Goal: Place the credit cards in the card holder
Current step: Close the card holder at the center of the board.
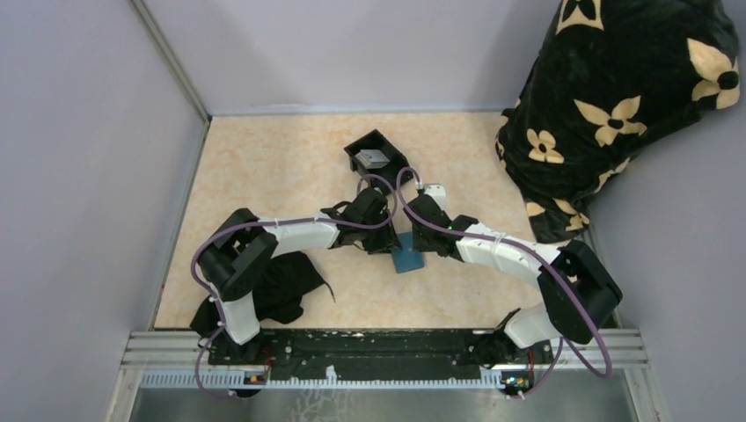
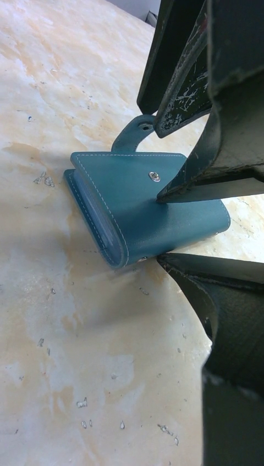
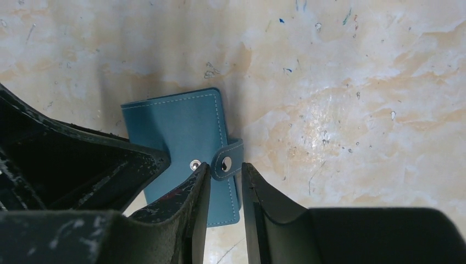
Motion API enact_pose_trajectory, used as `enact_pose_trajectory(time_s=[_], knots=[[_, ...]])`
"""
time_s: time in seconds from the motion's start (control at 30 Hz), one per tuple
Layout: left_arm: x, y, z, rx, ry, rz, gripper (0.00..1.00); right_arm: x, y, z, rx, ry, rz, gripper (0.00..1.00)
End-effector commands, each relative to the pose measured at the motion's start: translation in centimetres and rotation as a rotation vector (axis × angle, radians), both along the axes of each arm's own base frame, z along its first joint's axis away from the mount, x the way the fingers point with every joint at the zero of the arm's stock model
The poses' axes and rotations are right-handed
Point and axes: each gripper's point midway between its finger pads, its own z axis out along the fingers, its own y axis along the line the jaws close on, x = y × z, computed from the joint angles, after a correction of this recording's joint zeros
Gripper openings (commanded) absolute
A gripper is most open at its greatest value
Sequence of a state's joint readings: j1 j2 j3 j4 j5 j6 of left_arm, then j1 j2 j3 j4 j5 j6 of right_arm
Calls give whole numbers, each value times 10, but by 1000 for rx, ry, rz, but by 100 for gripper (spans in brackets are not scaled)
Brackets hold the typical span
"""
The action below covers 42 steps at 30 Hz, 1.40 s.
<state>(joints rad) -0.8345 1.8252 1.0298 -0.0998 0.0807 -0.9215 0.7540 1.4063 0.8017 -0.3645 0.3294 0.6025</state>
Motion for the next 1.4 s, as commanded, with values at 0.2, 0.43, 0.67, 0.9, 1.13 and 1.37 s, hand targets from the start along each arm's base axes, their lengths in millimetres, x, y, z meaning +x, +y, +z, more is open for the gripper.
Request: enact_pose_trajectory(time_s=[0.2, 0.43, 0.67, 0.9, 1.13, 1.37], knots=[[-10, 25, -31, 169, 37, -1, 46, 22, 12, 28, 30, -81, -1, 27], [-11, 29, -34, 185, 41, 4, 46, 23, 15, 31, 36, -84, 9, 20], [-12, 29, -36, 182, 46, 6, 46, 22, 17, 29, 38, -75, 24, 22], [-14, 25, -38, 162, 55, 2, 46, 22, 19, 30, 32, -72, 38, 26], [-13, 25, -39, 161, 51, 5, 46, 22, 20, 22, 11, -59, 44, 25], [-14, 26, -40, 162, 54, 3, 46, 21, 21, 20, -7, -57, 45, 18]])
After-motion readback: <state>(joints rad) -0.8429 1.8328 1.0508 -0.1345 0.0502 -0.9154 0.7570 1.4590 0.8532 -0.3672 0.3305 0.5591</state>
